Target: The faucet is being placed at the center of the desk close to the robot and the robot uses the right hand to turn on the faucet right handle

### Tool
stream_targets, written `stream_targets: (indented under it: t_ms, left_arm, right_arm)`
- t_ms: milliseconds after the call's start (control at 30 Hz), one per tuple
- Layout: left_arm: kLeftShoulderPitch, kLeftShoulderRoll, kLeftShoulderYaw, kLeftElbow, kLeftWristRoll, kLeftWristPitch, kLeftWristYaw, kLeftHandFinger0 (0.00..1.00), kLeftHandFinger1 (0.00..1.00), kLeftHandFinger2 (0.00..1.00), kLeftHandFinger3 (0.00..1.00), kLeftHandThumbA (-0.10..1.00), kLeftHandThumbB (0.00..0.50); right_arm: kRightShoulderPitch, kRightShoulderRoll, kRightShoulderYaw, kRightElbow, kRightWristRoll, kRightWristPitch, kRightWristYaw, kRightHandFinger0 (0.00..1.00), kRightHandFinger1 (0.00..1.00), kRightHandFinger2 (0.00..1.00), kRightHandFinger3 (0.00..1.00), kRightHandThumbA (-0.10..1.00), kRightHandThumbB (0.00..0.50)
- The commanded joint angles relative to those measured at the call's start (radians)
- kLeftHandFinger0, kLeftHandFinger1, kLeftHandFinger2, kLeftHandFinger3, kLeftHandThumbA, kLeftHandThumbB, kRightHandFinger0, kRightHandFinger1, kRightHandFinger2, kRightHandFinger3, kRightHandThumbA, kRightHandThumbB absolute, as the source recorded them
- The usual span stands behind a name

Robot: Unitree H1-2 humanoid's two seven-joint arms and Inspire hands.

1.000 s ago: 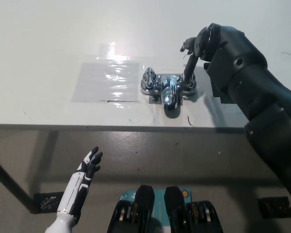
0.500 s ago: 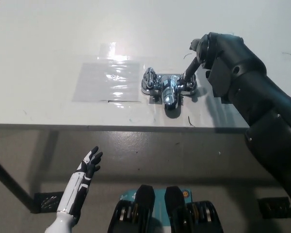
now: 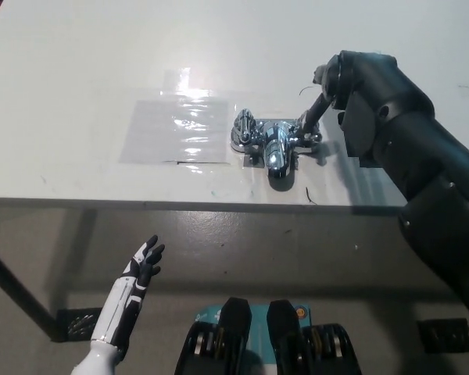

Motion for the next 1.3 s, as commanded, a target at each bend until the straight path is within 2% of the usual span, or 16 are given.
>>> stream_targets:
  t_ms: [0, 200, 233, 467, 500, 533, 567, 633, 700, 767, 833, 933, 1033, 1133, 1267]
  left_arm:
    - [-0.016, 0.009, 0.002, -0.027, 0.003, -0.031, 0.002, 1.00, 1.00, 1.00, 1.00, 1.00, 0.151]
    - [-0.018, 0.010, 0.002, -0.024, 0.002, -0.032, 0.001, 1.00, 1.00, 1.00, 1.00, 1.00, 0.161]
    - [-0.017, 0.011, 0.002, -0.024, 0.008, -0.031, 0.003, 1.00, 1.00, 1.00, 1.00, 1.00, 0.159]
    - [-0.024, 0.009, 0.002, -0.025, 0.009, -0.033, 0.005, 1.00, 1.00, 1.00, 1.00, 1.00, 0.157]
    - [-0.025, 0.010, 0.001, -0.023, 0.009, -0.034, 0.004, 1.00, 1.00, 1.00, 1.00, 1.00, 0.156]
    - [-0.025, 0.011, 0.001, -0.024, 0.007, -0.032, 0.002, 1.00, 1.00, 1.00, 1.00, 1.00, 0.155]
    - [-0.025, 0.011, 0.001, -0.025, 0.007, -0.033, 0.002, 1.00, 1.00, 1.00, 1.00, 1.00, 0.145]
    - [-0.025, 0.011, 0.001, -0.025, 0.007, -0.035, 0.002, 1.00, 1.00, 1.00, 1.00, 1.00, 0.143]
    - [-0.025, 0.010, 0.001, -0.025, 0.005, -0.034, 0.002, 1.00, 1.00, 1.00, 1.00, 1.00, 0.140]
    - [-0.025, 0.010, 0.001, -0.024, 0.007, -0.033, 0.003, 1.00, 1.00, 1.00, 1.00, 1.00, 0.142]
    - [-0.026, 0.011, 0.000, -0.023, 0.010, -0.035, 0.003, 1.00, 1.00, 1.00, 1.00, 1.00, 0.148]
    - [-0.026, 0.013, -0.001, -0.022, 0.015, -0.040, 0.003, 1.00, 1.00, 1.00, 1.00, 1.00, 0.139]
    - [-0.025, 0.014, -0.001, -0.026, 0.008, -0.031, -0.002, 1.00, 1.00, 1.00, 1.00, 1.00, 0.141]
    - [-0.025, 0.014, -0.001, -0.021, 0.013, -0.042, 0.002, 1.00, 1.00, 1.00, 1.00, 1.00, 0.126]
    - [-0.021, 0.013, -0.004, -0.025, 0.020, -0.037, 0.004, 1.00, 1.00, 1.00, 1.00, 1.00, 0.133]
  right_arm:
    - [-0.065, -0.053, 0.020, 0.006, -0.040, -0.006, 0.057, 1.00, 1.00, 1.00, 1.00, 0.83, 0.297]
    - [-0.075, -0.064, 0.046, 0.007, -0.055, -0.008, 0.096, 1.00, 1.00, 1.00, 1.00, 0.78, 0.314]
    - [-0.076, -0.064, 0.037, 0.006, -0.046, 0.010, 0.081, 1.00, 1.00, 1.00, 1.00, 0.71, 0.338]
    - [-0.081, -0.079, 0.043, 0.001, -0.049, 0.006, 0.098, 1.00, 1.00, 1.00, 1.00, 0.72, 0.324]
    - [-0.079, -0.078, 0.040, 0.002, -0.049, 0.026, 0.078, 1.00, 1.00, 1.00, 1.00, 0.73, 0.325]
    - [-0.075, -0.079, 0.032, -0.002, -0.044, 0.036, 0.051, 1.00, 1.00, 1.00, 1.00, 0.72, 0.309]
    - [-0.069, -0.080, 0.031, -0.006, -0.047, 0.037, 0.020, 1.00, 1.00, 1.00, 1.00, 0.76, 0.276]
    - [-0.054, -0.078, 0.042, -0.009, -0.068, 0.061, -0.077, 1.00, 1.00, 1.00, 1.00, 0.76, 0.283]
    - [-0.049, -0.077, 0.065, -0.004, -0.091, 0.067, -0.096, 1.00, 1.00, 1.00, 1.00, 0.82, 0.271]
    - [-0.044, -0.082, 0.062, -0.009, -0.091, 0.078, -0.143, 1.00, 1.00, 1.00, 1.00, 0.78, 0.286]
    - [-0.043, -0.089, 0.044, -0.015, -0.079, 0.088, -0.163, 1.00, 1.00, 1.00, 1.00, 0.71, 0.272]
    - [-0.042, -0.096, 0.043, -0.018, -0.081, 0.089, -0.172, 1.00, 1.00, 1.00, 1.00, 0.70, 0.260]
    - [-0.034, -0.112, 0.010, -0.030, -0.056, 0.087, -0.214, 1.00, 1.00, 1.00, 1.00, 0.57, 0.276]
    - [-0.032, -0.122, 0.009, -0.027, -0.062, 0.077, -0.207, 1.00, 1.00, 1.00, 1.00, 0.57, 0.261]
    - [-0.026, -0.139, -0.037, -0.028, -0.033, 0.078, -0.242, 1.00, 1.00, 1.00, 1.00, 0.45, 0.245]
